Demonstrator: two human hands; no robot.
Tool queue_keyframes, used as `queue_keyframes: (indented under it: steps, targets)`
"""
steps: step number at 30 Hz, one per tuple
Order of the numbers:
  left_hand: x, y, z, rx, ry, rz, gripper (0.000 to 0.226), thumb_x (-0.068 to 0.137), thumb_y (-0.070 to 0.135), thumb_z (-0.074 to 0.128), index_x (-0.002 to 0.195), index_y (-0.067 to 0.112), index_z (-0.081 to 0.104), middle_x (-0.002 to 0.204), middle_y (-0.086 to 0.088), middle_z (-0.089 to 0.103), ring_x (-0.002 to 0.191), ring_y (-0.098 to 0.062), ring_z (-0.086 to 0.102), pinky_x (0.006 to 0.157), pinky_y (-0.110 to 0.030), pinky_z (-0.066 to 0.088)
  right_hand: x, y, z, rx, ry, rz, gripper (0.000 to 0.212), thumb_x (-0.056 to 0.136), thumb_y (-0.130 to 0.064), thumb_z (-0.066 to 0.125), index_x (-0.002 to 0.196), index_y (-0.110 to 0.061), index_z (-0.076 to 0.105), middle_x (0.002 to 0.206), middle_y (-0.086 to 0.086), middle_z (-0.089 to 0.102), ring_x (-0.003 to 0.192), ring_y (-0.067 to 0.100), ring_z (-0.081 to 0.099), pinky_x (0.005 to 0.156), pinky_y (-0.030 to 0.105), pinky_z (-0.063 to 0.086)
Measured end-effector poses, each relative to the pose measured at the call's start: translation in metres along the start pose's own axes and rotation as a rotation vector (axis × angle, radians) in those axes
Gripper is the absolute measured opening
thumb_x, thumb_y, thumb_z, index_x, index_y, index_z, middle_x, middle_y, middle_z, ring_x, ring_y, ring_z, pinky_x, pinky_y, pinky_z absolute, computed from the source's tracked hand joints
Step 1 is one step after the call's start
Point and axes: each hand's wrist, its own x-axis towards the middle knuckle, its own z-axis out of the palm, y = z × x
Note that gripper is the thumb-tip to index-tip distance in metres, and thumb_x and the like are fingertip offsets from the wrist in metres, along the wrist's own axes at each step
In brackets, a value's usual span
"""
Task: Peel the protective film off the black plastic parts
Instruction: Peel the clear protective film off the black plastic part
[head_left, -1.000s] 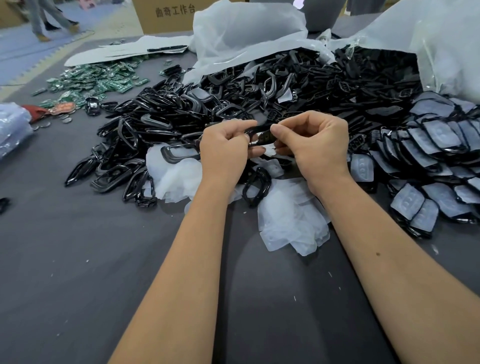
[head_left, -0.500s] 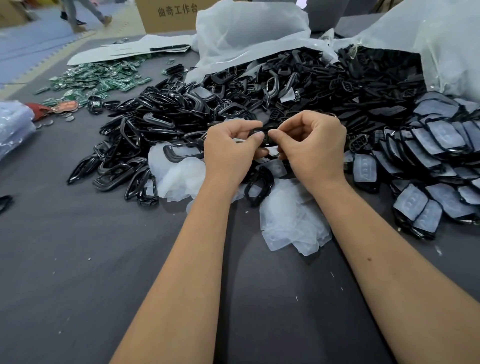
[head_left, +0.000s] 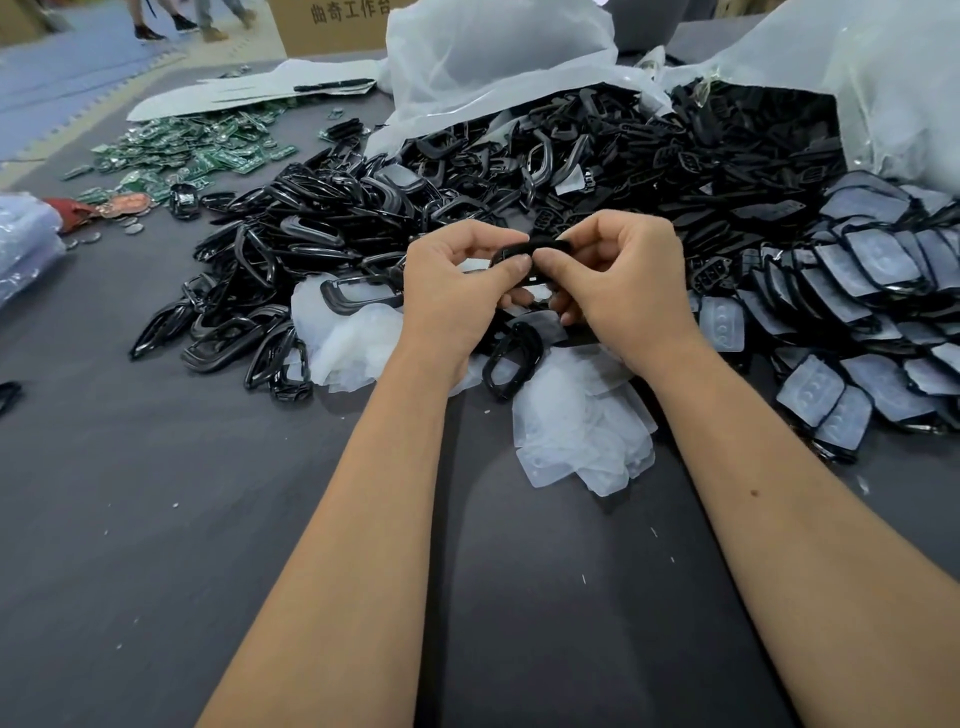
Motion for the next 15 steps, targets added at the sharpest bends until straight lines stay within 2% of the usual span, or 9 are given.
queue_keyframes:
  steps: [3,6,8,10,12,15]
  targets:
    - [0.001,0.000,-0.001,0.042,0.007,0.021,0.017,0.082,-0.004,0.077,0.088,0.012,0.077,0.078,-0.005,0.076,0.057,-0.021,0.071,0.053,-0.022,0.051,-0.002,-0.007,-0.001,-0.101,-0.004,-0.040,0.018,0.088,-0.016,0.084,0.090,-0.007,0.068,0.062,0.006,0.071,0.046,0.018,0.069,0.041,0.030,0.054]
    - [0.002,-0.001,0.000,0.082,0.024,0.043,0.020,0.080,-0.002,0.077,0.085,0.018,0.077,0.073,-0.002,0.075,0.055,-0.019,0.070,0.054,-0.023,0.051,0.001,-0.018,-0.012,-0.258,-0.061,-0.040,0.032,0.084,-0.022,0.088,0.099,-0.011,0.062,0.069,0.007,0.072,0.052,0.016,0.070,0.048,0.031,0.056]
    - [0.003,-0.002,0.001,0.080,0.068,0.046,0.021,0.080,-0.001,0.077,0.085,0.019,0.078,0.074,-0.002,0.074,0.055,-0.019,0.070,0.053,-0.022,0.050,0.009,-0.027,-0.028,-0.510,-0.213,-0.013,0.033,0.078,-0.033,0.092,0.092,-0.020,0.065,0.071,-0.002,0.072,0.060,0.011,0.069,0.057,0.027,0.052]
    - [0.005,-0.003,0.000,0.049,0.115,0.036,0.021,0.081,-0.003,0.076,0.087,0.017,0.078,0.082,-0.008,0.075,0.055,-0.018,0.070,0.054,-0.021,0.050,0.013,-0.035,-0.044,-0.714,-0.463,0.084,0.028,0.072,-0.042,0.093,0.082,-0.028,0.071,0.069,-0.010,0.072,0.062,0.004,0.068,0.059,0.024,0.047]
    - [0.005,-0.003,0.000,0.007,0.137,0.025,0.020,0.083,-0.004,0.074,0.089,0.015,0.078,0.087,-0.015,0.074,0.054,-0.016,0.069,0.054,-0.020,0.050,0.011,-0.040,-0.053,-0.758,-0.669,0.205,0.029,0.067,-0.043,0.096,0.080,-0.028,0.075,0.069,-0.013,0.073,0.057,0.000,0.066,0.054,0.023,0.050]
    - [0.004,-0.003,0.001,-0.020,0.137,0.020,0.018,0.084,-0.005,0.074,0.092,0.011,0.077,0.088,-0.019,0.074,0.055,-0.016,0.068,0.054,-0.019,0.049,0.009,-0.045,-0.053,-0.837,-0.770,0.210,0.029,0.063,-0.040,0.098,0.077,-0.027,0.076,0.071,-0.009,0.072,0.062,0.009,0.067,0.059,0.028,0.053]
